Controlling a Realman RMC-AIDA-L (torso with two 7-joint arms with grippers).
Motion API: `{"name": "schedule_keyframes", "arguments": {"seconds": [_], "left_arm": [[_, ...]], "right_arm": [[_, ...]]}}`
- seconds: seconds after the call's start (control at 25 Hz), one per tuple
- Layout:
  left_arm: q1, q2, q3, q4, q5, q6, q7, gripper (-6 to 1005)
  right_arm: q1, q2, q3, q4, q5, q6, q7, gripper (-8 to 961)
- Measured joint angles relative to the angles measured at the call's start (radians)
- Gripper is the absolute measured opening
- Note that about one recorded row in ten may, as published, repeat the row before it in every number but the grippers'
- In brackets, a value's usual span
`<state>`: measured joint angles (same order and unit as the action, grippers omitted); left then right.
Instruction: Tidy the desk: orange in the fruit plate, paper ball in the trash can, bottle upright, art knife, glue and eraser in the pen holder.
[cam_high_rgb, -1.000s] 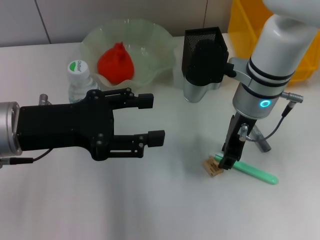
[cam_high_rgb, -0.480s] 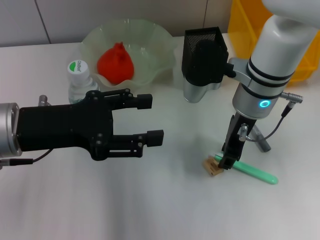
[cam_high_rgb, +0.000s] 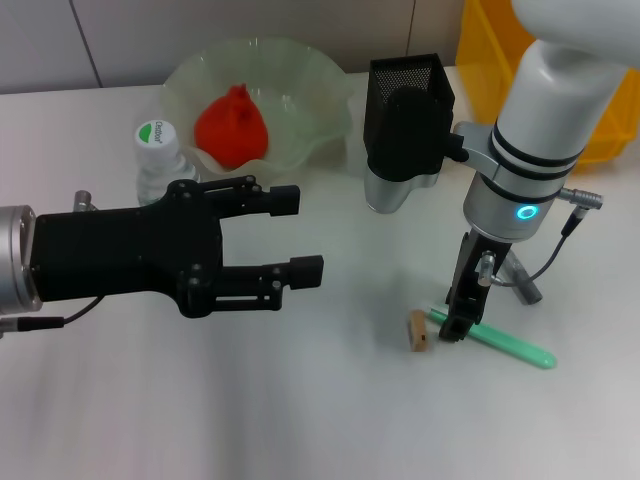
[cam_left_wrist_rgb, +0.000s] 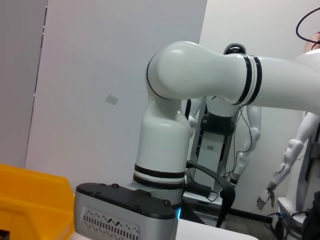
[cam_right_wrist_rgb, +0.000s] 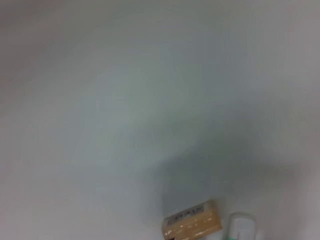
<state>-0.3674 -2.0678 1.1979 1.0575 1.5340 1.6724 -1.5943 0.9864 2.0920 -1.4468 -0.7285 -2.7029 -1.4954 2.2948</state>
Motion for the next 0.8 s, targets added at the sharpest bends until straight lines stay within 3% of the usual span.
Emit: {"name": "schedule_keyframes", "arguments": {"seconds": [0.8], "left_arm": [[-0.001,0.000,-0.001,-0.001,0.000,-0.005,0.001,778]], "right_arm": [[0.005,0.000,-0.009,0.001,0.000,0.004,0.003,401]]}}
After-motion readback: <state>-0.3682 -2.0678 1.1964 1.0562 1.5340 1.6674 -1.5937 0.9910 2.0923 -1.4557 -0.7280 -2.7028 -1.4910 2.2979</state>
